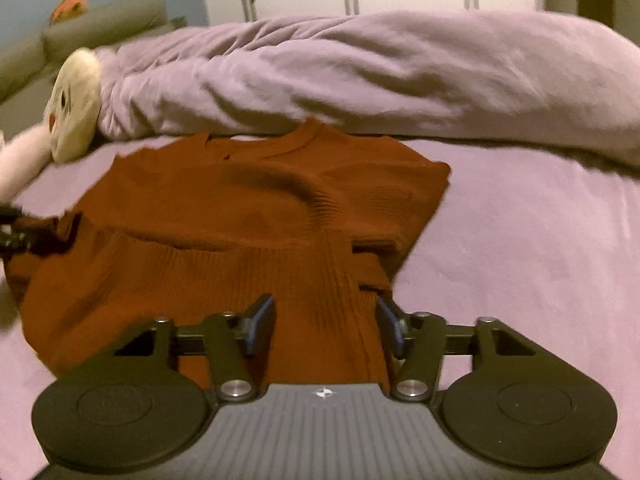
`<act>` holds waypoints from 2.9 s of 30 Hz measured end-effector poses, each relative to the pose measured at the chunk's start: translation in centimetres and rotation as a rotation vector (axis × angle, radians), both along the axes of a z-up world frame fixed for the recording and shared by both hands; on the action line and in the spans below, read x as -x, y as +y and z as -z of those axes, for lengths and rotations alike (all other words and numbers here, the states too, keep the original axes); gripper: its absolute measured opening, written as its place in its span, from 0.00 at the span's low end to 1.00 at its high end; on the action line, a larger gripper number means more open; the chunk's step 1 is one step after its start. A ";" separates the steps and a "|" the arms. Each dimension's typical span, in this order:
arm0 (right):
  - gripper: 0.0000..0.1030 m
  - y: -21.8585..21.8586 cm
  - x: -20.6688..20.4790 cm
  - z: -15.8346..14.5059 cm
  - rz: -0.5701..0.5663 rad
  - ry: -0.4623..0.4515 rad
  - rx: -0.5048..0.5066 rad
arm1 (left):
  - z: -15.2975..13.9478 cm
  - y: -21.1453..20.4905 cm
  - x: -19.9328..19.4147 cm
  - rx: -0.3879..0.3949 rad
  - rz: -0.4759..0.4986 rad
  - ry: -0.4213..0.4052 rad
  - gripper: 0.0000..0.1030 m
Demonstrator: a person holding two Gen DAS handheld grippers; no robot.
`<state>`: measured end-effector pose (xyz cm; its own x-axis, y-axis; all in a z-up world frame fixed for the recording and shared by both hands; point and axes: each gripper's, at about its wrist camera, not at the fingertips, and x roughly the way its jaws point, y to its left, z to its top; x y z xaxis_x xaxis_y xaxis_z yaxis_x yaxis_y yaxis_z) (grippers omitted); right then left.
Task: Fold small clothes
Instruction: 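Lift the hem with both grippers and fold it over toward the collar, then open both grippers and release the folded hem onto the cardigan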
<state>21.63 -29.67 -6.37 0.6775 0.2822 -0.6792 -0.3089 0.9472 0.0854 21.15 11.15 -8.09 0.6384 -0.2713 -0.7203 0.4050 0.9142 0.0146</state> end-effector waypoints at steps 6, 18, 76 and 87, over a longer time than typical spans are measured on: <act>0.12 0.2 -1.3 0.1 -0.018 0.004 0.012 | 0.4 -1.0 -0.5 -0.013 0.010 -0.021 0.11; 0.05 0.8 0.3 -6.6 -0.032 -0.191 -0.040 | -9.6 1.7 1.0 0.194 -0.150 -0.273 0.06; 0.18 4.4 -8.3 -0.5 0.276 -0.194 0.118 | -0.7 3.9 -5.6 0.124 -0.628 -0.174 0.67; 0.18 4.5 -6.3 2.1 0.245 -0.175 0.207 | 1.5 3.6 -4.8 0.132 -0.633 -0.072 0.30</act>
